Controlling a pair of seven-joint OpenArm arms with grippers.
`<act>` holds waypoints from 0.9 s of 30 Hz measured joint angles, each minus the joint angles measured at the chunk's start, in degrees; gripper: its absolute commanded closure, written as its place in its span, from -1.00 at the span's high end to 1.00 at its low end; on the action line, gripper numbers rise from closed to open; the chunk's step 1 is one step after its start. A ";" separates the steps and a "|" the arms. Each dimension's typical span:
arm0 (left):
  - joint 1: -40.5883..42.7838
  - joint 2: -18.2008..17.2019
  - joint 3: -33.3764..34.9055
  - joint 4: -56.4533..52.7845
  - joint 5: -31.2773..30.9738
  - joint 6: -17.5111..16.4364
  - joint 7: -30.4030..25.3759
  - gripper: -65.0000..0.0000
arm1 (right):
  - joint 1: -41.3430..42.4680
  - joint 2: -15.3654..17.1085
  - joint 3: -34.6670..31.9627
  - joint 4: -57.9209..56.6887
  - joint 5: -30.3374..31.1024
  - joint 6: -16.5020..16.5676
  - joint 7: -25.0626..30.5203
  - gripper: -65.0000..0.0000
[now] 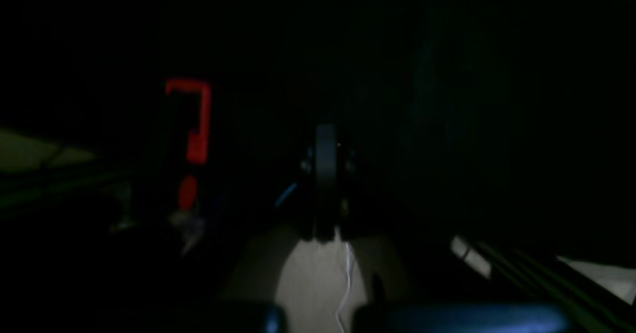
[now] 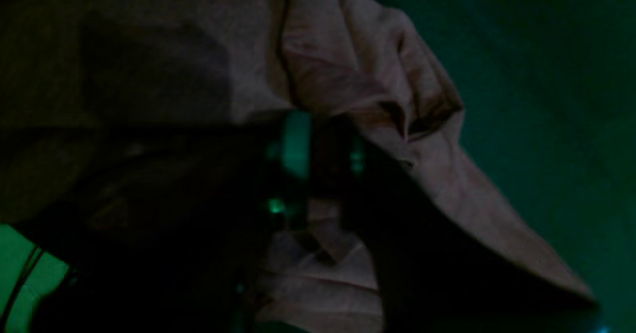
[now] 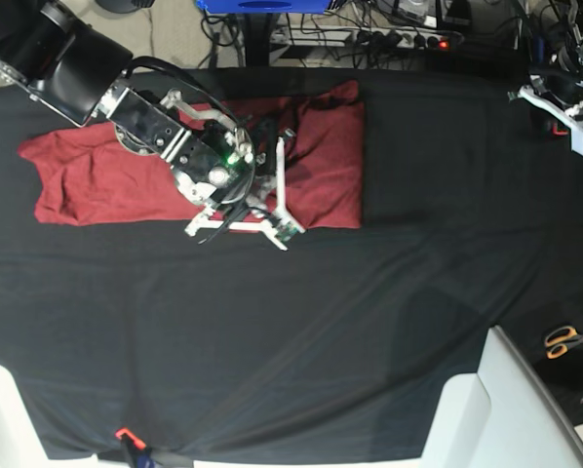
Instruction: Fold the T-shirt properly
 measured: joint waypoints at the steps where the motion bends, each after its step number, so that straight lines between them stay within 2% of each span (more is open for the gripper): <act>1: 0.00 0.07 0.00 -0.31 0.15 0.09 0.02 -1.00 | 0.04 0.02 0.57 -0.79 -0.26 0.02 -0.02 -0.82; 12: -1.03 0.02 0.00 -2.08 -0.09 -0.02 -0.11 -1.00 | 0.35 -0.63 1.07 -1.07 -0.50 -0.22 -0.59 -0.76; 13: -1.05 0.00 0.00 -2.08 -0.07 0.00 -0.09 -1.00 | 0.13 -1.05 1.09 -1.07 -0.52 -0.24 -0.74 -0.64; 16: -1.07 0.00 0.00 -2.23 -0.07 0.00 -0.11 -1.00 | -1.42 -2.27 1.03 -0.66 -0.33 -0.17 -0.79 -0.06; 17: -1.20 0.00 0.00 -2.51 -0.09 0.00 -0.11 -1.00 | -1.70 -2.23 0.81 0.04 -0.22 -0.20 -1.03 -0.02; 21: -1.99 0.00 0.02 -4.07 -0.09 0.00 -0.15 -1.00 | -2.14 -1.90 0.87 2.89 -0.52 -0.22 -1.42 -0.10; 27: -1.97 0.04 0.00 -4.90 -0.07 0.00 -0.09 -1.00 | -1.53 -2.10 2.73 3.26 -0.26 -0.17 -1.36 -0.10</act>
